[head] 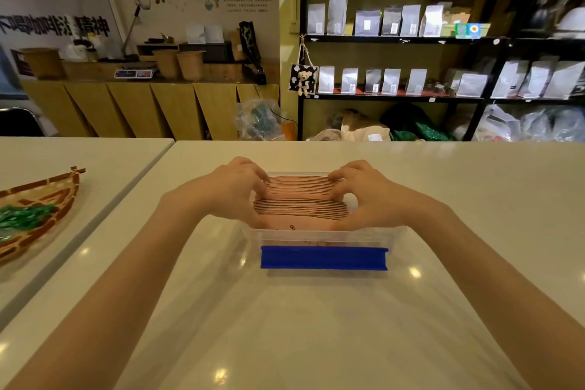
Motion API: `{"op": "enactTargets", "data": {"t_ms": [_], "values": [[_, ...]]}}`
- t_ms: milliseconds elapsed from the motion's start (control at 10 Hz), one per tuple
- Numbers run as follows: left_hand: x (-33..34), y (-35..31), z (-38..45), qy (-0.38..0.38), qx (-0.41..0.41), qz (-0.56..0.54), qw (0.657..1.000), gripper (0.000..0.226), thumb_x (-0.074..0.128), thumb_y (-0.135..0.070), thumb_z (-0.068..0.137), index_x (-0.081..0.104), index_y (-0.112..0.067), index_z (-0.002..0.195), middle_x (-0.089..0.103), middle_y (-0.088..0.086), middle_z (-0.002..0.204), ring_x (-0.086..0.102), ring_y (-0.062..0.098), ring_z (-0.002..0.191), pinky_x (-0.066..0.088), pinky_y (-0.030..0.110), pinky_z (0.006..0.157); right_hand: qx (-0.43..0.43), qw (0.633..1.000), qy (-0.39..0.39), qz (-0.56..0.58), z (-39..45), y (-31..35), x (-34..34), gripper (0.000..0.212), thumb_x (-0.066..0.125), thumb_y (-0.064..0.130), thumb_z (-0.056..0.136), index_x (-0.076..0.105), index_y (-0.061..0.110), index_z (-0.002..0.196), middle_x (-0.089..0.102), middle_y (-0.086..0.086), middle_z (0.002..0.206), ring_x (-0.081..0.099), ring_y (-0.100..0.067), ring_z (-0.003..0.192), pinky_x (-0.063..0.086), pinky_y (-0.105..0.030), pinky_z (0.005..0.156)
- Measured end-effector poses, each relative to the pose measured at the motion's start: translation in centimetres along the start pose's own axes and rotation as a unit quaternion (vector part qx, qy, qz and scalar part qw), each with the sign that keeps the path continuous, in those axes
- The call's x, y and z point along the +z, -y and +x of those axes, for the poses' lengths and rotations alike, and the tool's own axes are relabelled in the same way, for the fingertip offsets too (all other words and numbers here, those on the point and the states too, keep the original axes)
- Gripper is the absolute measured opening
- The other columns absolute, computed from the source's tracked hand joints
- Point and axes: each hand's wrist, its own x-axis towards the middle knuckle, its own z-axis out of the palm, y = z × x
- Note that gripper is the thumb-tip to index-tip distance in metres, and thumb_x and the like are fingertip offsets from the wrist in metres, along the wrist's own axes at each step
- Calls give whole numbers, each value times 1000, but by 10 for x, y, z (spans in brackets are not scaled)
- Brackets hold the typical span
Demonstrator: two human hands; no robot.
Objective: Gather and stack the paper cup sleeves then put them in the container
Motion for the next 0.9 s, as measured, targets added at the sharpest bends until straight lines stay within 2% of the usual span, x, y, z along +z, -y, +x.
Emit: {"op": "enactTargets", "data": {"t_ms": [200,400,600,800,900], "values": [[-8,1,-6,-25,-5,-10,1000,47,70,-45,67,61,-27,110,44,-4,135,29,16,125,27,39,105,6,1000,-7,25,-5,5,-7,52,65,46,75,55,25,120,32,0,147,17,-21,135,19,-43,111],[-9,-2,-9,-48,-1,6,999,38,70,-37,71,64,-24,106,47,-3,133,33,17,124,30,38,104,13,999,-16,44,-7,4,-11,48,67,42,74,58,26,117,35,1,145,20,-20,134,20,-43,110],[-6,-6,-8,-58,-26,35,997,38,69,-34,72,62,-23,108,52,1,126,44,19,115,41,34,95,-2,997,-60,43,-6,4,-4,42,66,39,76,59,23,114,48,1,134,30,-18,126,26,-37,105],[-7,-12,-12,-19,-48,47,998,48,66,-36,74,53,-21,118,53,3,125,48,20,111,44,33,93,-8,997,-55,52,-10,5,-4,43,62,42,79,59,22,116,52,-1,130,36,-18,121,30,-35,101],[-17,-17,-22,-64,-49,9,997,46,61,-38,78,52,-21,119,53,3,127,47,20,114,42,35,96,-6,990,-95,99,-20,8,-19,37,59,36,82,57,22,117,53,1,129,42,-14,117,31,-23,92]]}}
